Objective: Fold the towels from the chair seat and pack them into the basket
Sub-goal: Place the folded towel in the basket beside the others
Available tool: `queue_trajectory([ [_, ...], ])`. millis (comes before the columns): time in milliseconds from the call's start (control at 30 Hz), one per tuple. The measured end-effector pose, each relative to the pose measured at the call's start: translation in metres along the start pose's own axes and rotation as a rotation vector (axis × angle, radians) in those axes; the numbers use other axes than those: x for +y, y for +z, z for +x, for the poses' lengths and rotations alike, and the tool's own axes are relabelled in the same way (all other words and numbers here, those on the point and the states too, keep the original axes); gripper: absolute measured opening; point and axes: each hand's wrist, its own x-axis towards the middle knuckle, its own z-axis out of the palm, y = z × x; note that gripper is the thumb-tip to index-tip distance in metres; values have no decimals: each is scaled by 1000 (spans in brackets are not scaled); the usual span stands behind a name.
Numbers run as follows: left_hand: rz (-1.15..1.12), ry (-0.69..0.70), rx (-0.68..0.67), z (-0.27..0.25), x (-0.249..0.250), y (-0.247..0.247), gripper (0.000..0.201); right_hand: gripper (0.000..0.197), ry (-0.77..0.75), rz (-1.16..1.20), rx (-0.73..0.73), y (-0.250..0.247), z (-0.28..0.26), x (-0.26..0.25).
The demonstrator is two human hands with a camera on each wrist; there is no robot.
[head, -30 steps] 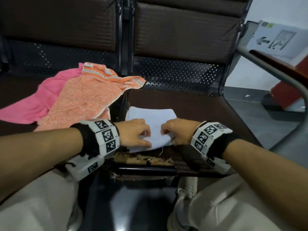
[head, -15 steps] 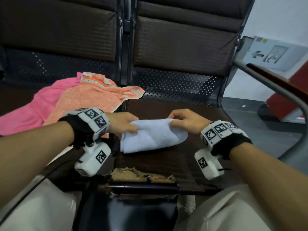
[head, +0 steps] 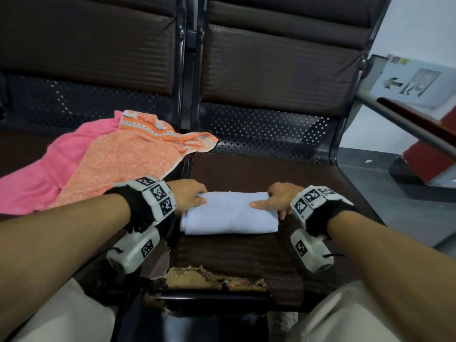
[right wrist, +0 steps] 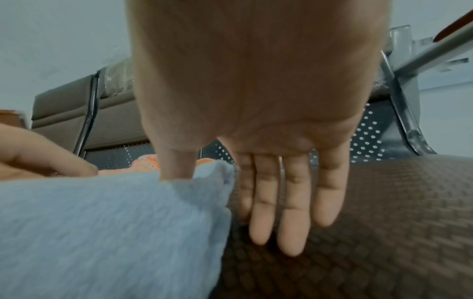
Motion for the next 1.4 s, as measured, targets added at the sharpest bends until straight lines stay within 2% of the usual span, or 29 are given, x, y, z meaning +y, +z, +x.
queue_trajectory([
  [100, -133, 1, -79, -6, 2, 5, 31, 81, 21, 44, -54, 6, 3, -2],
  [233, -181, -7, -219, -17, 6, 6, 29, 66, -73, 197, -53, 11, -3, -11],
  [300, -133, -6, -204, -21, 10, 3, 45, 62, -129, 240, 6, 7, -12, -17],
  [400, -176, 72, -24, -27, 15, -5, 96, 45, -278, 262, 154, -2, -33, -27],
  [433, -238, 124, 37, -30, 19, -8, 105, 38, -344, 296, 200, -6, -42, -31],
  [467, -309, 184, 82, -33, 23, -11, 106, 33, -414, 351, 238, -10, -52, -37],
  [533, -427, 273, 103, -38, 31, -15, 81, 33, -537, 432, 313, -17, -72, -49],
  [600, -463, 263, 128, -47, 38, -16, 65, 34, -606, 445, 377, -26, -94, -56],
  [700, -527, 203, 240, -64, 51, -17, 61, 34, -640, 434, 491, -38, -133, -50],
  [833, -526, 239, 371, -102, 86, -26, 35, 28, -622, 457, 720, -54, -193, -29],
  [967, -438, 273, 412, -134, 123, -41, 40, 29, -602, 531, 872, -62, -242, 2],
  [1100, -328, 282, 396, -144, 166, -49, 14, 25, -541, 610, 984, -55, -273, 52],
  [1233, -198, 367, 369, -138, 228, -45, 20, 24, -412, 716, 1077, -27, -296, 124],
  [1300, -96, 429, 318, -128, 265, -32, 17, 29, -317, 811, 1102, -1, -303, 167],
  [1367, -15, 474, 247, -116, 300, -12, 3, 33, -214, 872, 1098, 31, -309, 208],
  [1400, 17, 494, 208, -108, 316, 2, 11, 31, -180, 907, 1085, 49, -311, 227],
])
